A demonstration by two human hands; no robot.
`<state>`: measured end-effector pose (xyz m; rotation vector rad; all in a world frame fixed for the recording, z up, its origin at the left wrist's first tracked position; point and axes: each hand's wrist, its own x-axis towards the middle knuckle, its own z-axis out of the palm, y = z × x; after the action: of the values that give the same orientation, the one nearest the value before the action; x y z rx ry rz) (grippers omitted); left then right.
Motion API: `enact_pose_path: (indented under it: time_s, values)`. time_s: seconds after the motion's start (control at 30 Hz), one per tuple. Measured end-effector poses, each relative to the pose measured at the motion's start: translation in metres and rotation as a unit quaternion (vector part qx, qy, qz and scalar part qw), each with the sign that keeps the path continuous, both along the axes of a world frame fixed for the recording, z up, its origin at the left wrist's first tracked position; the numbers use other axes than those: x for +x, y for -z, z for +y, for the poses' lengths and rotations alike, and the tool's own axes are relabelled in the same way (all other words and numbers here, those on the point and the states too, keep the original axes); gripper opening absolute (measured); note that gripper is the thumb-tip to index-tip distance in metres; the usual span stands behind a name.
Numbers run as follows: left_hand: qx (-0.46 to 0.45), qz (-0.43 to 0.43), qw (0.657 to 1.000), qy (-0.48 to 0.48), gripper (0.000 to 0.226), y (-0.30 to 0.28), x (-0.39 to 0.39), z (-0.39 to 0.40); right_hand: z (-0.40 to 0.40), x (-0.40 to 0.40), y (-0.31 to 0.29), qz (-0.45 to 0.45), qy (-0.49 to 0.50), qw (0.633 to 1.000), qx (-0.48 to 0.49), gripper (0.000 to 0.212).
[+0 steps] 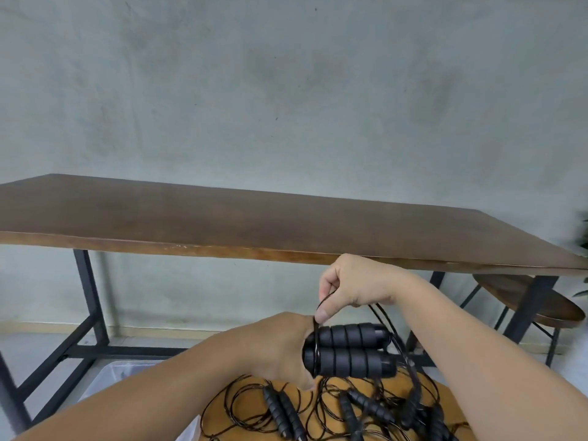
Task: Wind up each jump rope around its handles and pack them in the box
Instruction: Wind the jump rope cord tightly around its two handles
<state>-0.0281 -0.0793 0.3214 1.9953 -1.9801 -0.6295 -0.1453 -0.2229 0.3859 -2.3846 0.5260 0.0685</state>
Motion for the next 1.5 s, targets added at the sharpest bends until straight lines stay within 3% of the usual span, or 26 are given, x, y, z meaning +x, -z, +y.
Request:
enact_pose_path:
  time_s: [0.1,0.17,0.23,0.27,0.37,0.5,0.63,0.87,0.93,1.0,1.03,1.1,1.17,1.3,1.5]
  values:
    - [-0.027,0.063,0.998,-0.011,0.04,-0.011,0.005,0.01,-0.015,-0.002,0.016,-0.01,0.022,0.999,0.043,0.016]
    - [-0.057,0.087,0.994,-0.016,0.037,-0.021,0.01,0.015,-0.022,-0.001,0.035,-0.031,0.041,0.991,0.126,0.021]
    - [-0.08,0.1,0.991,-0.023,0.036,-0.029,0.016,0.016,-0.027,0.002,0.061,-0.104,0.141,0.958,0.226,0.03]
    - [-0.084,0.1,0.991,-0.031,0.036,-0.03,0.02,0.016,-0.019,0.002,0.062,-0.132,0.156,0.951,0.233,0.019]
    - [-0.076,0.086,0.991,-0.063,0.04,-0.033,0.033,0.016,-0.009,0.001,0.073,-0.131,0.146,0.931,0.309,0.039]
    - [-0.075,0.134,0.984,-0.088,0.063,-0.036,0.042,0.016,0.01,0.001,0.076,-0.113,0.139,0.939,0.293,0.026]
    - [-0.098,0.158,0.977,-0.1,0.038,-0.036,0.043,0.007,0.035,0.005,0.089,-0.142,0.163,0.907,0.36,0.036]
    - [-0.108,0.047,0.971,-0.208,0.039,-0.019,0.043,-0.012,0.072,0.009,0.091,-0.121,0.203,0.893,0.384,0.039]
    - [-0.109,0.022,0.969,-0.222,0.054,-0.016,0.043,-0.016,0.08,0.006,0.09,-0.095,0.21,0.886,0.402,0.036]
    - [-0.099,-0.014,0.974,-0.205,0.073,-0.009,0.043,-0.019,0.084,0.002,0.087,-0.074,0.216,0.9,0.37,0.032]
    - [-0.096,-0.032,0.975,-0.196,0.071,-0.005,0.043,-0.019,0.086,0.0,0.085,-0.063,0.215,0.919,0.326,0.03]
    - [-0.087,-0.061,0.976,-0.192,0.056,0.001,0.042,-0.02,0.085,-0.004,0.078,-0.036,0.19,0.967,0.169,0.029]
    - [-0.066,-0.09,0.975,-0.192,0.048,0.006,0.04,-0.021,0.081,-0.008,0.069,-0.006,0.146,0.989,0.009,0.03]
    - [-0.06,-0.132,0.974,-0.175,0.046,0.012,0.031,-0.022,0.072,-0.012,0.044,0.026,0.095,0.988,-0.118,0.03]
    - [-0.048,-0.206,0.973,-0.098,0.054,0.003,0.016,-0.02,0.056,-0.01,0.004,0.083,0.058,0.974,-0.204,0.019]
